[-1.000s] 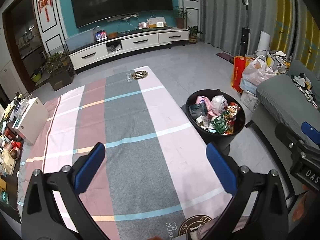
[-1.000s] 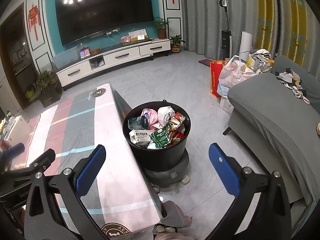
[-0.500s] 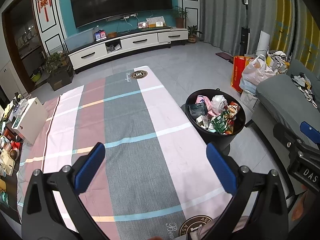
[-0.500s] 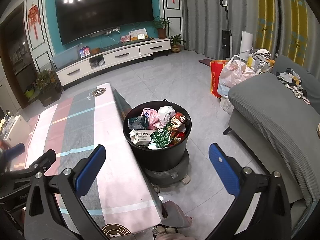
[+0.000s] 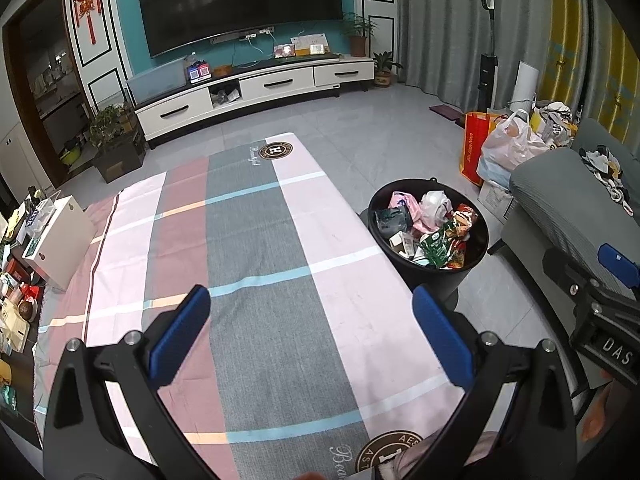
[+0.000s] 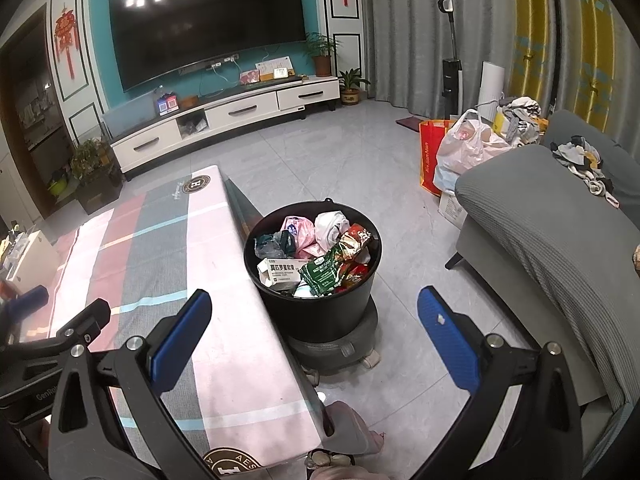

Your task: Collect trash

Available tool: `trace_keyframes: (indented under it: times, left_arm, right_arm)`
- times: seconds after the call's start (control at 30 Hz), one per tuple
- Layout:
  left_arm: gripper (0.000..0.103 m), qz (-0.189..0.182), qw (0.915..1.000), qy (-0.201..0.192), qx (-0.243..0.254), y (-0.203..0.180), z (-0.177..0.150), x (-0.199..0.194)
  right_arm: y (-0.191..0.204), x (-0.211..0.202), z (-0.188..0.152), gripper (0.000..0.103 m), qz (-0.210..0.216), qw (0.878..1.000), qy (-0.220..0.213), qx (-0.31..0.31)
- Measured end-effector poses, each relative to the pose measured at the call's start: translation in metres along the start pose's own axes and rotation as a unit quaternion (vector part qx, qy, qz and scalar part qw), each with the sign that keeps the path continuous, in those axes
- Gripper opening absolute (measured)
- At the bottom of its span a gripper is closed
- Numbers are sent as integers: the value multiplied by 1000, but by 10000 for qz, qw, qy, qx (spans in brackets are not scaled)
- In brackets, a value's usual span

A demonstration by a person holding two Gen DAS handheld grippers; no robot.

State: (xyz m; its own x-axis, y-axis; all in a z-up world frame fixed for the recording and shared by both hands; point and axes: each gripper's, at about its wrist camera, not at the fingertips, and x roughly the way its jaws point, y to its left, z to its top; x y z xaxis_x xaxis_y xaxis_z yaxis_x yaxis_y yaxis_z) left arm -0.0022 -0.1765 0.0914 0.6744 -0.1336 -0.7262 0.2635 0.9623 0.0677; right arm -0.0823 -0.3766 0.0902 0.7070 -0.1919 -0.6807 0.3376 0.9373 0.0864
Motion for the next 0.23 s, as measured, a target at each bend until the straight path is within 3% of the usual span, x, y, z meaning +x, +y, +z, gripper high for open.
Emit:
trace_keyframes:
  times: [0.23]
  left_arm:
    - [100,13,10000,31,4,0,1,1]
  right_arm:
    - [0,0,0,100,-1,10000,-1,-2]
